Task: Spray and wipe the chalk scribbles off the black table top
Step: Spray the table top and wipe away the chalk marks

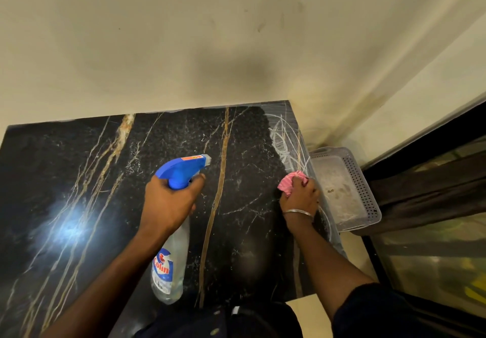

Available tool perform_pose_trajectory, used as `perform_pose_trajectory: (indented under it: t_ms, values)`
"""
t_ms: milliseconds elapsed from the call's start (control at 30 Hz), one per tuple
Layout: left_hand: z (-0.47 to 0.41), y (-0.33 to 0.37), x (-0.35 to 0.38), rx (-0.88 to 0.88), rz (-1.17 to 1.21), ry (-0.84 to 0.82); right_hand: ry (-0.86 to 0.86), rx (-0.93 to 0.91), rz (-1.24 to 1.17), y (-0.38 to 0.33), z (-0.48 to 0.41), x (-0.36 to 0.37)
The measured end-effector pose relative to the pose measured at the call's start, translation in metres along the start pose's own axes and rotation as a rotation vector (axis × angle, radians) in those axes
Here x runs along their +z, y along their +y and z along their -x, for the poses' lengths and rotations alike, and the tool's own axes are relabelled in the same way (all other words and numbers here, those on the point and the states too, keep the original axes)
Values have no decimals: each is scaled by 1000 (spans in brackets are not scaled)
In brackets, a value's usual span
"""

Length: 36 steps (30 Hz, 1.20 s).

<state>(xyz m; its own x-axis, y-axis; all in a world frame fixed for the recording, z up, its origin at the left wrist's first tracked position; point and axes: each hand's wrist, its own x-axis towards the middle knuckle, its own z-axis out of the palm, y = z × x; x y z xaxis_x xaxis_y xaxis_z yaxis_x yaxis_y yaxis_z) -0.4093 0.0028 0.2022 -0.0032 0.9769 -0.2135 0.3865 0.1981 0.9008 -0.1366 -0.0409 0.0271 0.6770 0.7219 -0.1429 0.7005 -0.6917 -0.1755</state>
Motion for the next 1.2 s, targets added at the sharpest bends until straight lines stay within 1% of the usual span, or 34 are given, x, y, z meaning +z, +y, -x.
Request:
perform_pose_trajectory:
  t_ms: [33,67,167,233,300,333,367,400,433,500,567,633,667,700,800,900,967,1000,1033,1133,1167,1200]
  values:
    - [-1,0,1,0,-4,1,-3,-7,20,-10,2,-1]
    - [-1,0,2,-3,-4,2,-10,-56,49,-20,5,-1]
    - [-2,2,4,-9,15,-11,-93,-358,158,-45,16,6]
    - [-4,2,5,-11,13,-20,-181,-547,162,-50,19,7]
    - [-7,2,6,-8,18,-26,-220,-670,134,-42,12,3]
    - [-8,2,6,-6,24,-26,-212,-702,141,-35,6,1]
    - [-9,1,6,-5,28,-27,-188,-696,156,-26,-1,-1]
    - [-9,0,5,-4,29,-29,-153,-639,154,-17,-9,-1]
    - [-10,-1,5,-4,27,-27,-109,-529,122,-10,-16,-1]
    - [-12,-4,4,-7,21,-18,-22,-253,27,-5,-25,-1]
    - [-14,-5,4,-14,12,-16,-2,-58,8,-14,-27,-1]
    - [-15,-8,5,-22,16,-17,-23,1,36,-30,-24,-3]
    - [-15,-10,5,-28,20,-19,-27,-28,61,-39,-21,-3]
    - [-16,-11,6,-36,23,-23,-25,-100,93,-47,-18,-1]
    - [-16,-13,8,-55,30,-33,-80,-413,149,-63,-8,7]
    - [-18,-13,9,-65,41,-28,-202,-692,116,-55,-14,5]
    - [-19,-12,8,-53,46,-24,-204,-781,139,-36,-30,1]
    - [-20,-12,8,-44,48,-20,-168,-765,139,-27,-39,1]
    - [-20,-13,7,-41,50,-17,-120,-689,109,-19,-47,1]
    - [-23,-15,4,-47,52,-15,-4,-252,-3,-20,-56,3]
    - [-24,-16,5,-47,50,-9,12,-145,-7,-28,-55,3]
    - [-24,-17,5,-46,48,-3,11,-82,9,-37,-52,1]
